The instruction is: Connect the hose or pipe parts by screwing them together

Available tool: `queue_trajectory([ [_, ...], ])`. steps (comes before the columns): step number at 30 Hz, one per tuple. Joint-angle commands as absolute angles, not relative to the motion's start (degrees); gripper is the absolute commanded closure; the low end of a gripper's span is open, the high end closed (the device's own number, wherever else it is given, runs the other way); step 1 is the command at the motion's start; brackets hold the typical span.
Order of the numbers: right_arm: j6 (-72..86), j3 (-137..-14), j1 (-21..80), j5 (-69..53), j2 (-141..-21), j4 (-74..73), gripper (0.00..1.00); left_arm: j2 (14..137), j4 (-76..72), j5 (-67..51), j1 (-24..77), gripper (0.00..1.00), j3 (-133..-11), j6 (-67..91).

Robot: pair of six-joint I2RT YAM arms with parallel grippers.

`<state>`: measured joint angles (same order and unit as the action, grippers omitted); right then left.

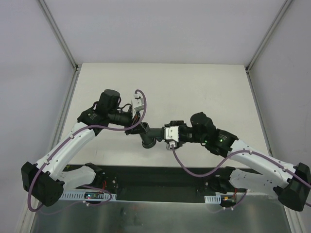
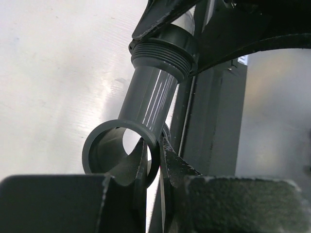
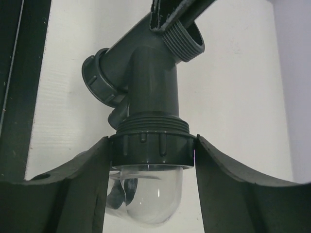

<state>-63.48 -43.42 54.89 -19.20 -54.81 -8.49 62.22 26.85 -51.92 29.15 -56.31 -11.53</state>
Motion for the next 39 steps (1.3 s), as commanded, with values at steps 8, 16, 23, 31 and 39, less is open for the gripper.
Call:
queue_trajectory([
  [8, -0.7, -39.2, 32.7, -45.5, -67.8, 34.5, 0.70, 57.9, 16.5, -43.2, 32.9, 1.00, -52.2, -27.2],
  [16, 38.2, -41.9, 25.8, -57.4, -87.1, 58.8, 0.57, 55.5, 10.4, -39.2, 34.4, 1.00, -48.5, -27.1],
  [23, 37.9, -37.0, 21.0, -51.1, -79.8, 67.0, 0.22, 58.9, 13.4, -37.8, 33.9, 1.00, -49.5, -21.7],
  [31, -5.6, -38.3, 22.0, -38.4, -59.4, 33.1, 0.04, 61.4, 17.5, -44.7, 29.3, 1.00, -53.2, -9.9],
  [39, -53.1, -34.3, 37.1, -32.4, -41.5, 13.1, 0.03, 63.4, 20.4, -57.6, 26.5, 1.00, -59.3, -0.1],
])
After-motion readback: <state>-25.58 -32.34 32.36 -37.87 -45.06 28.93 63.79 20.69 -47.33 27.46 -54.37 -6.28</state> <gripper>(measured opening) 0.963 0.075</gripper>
